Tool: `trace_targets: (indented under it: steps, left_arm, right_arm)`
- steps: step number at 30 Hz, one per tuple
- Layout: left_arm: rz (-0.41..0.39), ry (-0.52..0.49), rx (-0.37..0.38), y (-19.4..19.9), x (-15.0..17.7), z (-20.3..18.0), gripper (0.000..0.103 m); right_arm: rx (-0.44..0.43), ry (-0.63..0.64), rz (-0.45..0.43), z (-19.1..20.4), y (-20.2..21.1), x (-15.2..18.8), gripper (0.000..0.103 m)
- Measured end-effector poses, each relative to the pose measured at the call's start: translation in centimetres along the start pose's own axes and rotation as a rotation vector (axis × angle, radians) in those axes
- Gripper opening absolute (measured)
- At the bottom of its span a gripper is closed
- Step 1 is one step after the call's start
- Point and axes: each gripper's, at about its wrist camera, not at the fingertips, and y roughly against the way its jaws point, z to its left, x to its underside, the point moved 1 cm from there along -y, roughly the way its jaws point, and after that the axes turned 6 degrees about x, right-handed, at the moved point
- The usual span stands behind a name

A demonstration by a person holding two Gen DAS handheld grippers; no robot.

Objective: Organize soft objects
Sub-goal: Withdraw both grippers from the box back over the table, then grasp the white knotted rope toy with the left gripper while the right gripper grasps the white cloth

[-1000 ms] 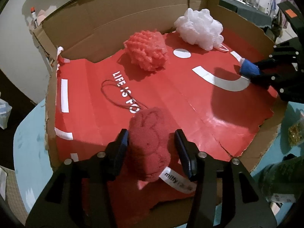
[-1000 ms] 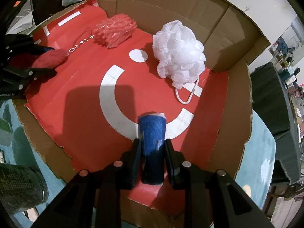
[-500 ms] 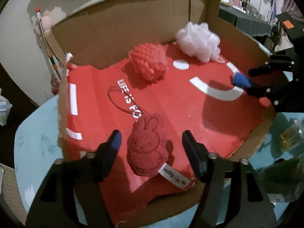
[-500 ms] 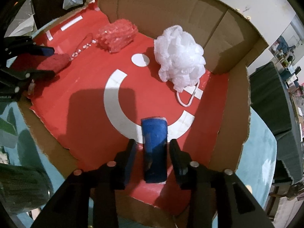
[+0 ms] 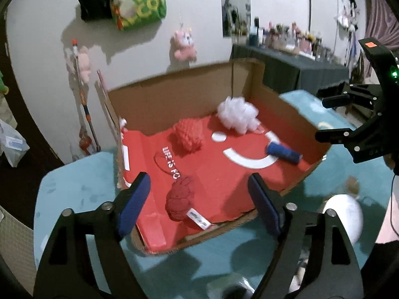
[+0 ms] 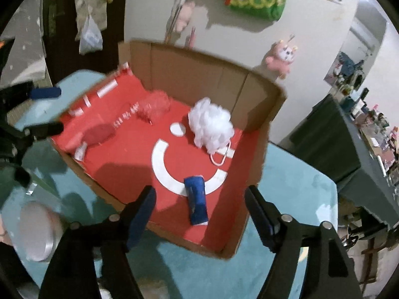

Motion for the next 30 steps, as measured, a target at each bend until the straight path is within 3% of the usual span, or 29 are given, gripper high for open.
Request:
trace_targets:
  steps: [5,10,13,15,18,23,30]
  left_arm:
    - [-0.114,0.003,-0.027,4.5,0.6,-2.6,0.089]
    - [-0.221,0.025,-0.033,8.5,1.9,-5.0,0.09]
    - [-0.278,0.031,-0.061,10.8,3.2,-6.6,0.09]
    - [-0.309,0.049,-0.05,12.1,4.3,-7.4,0.098]
    - [-0.349,0.067,-0.042,13.5,6.1,-8.7,0.099]
    - [-0.38,0.102,-0.04,14.9,9.0,-10.4,0.099]
    - [-0.409,0.145,-0.095,15.4,13.1,-11.9,0.1]
  right_arm:
    - [0.011,-0.045,-0.13,0.3,5.7,0.8,0.097]
    - [0.014,-0.083,-0.255,1.8,11.0,2.7,0.103]
    - [0.017,-0.092,-0.319,2.9,13.5,4.4,0.103]
    - [0.035,-0.094,-0.366,4.0,15.2,5.9,0.103]
    - [0.071,-0.108,-0.412,5.3,16.9,8.1,0.103]
    - [0.11,-0.167,-0.454,6.6,18.4,11.7,0.103]
    - [0.137,-0.29,-0.472,7.8,18.4,16.2,0.103]
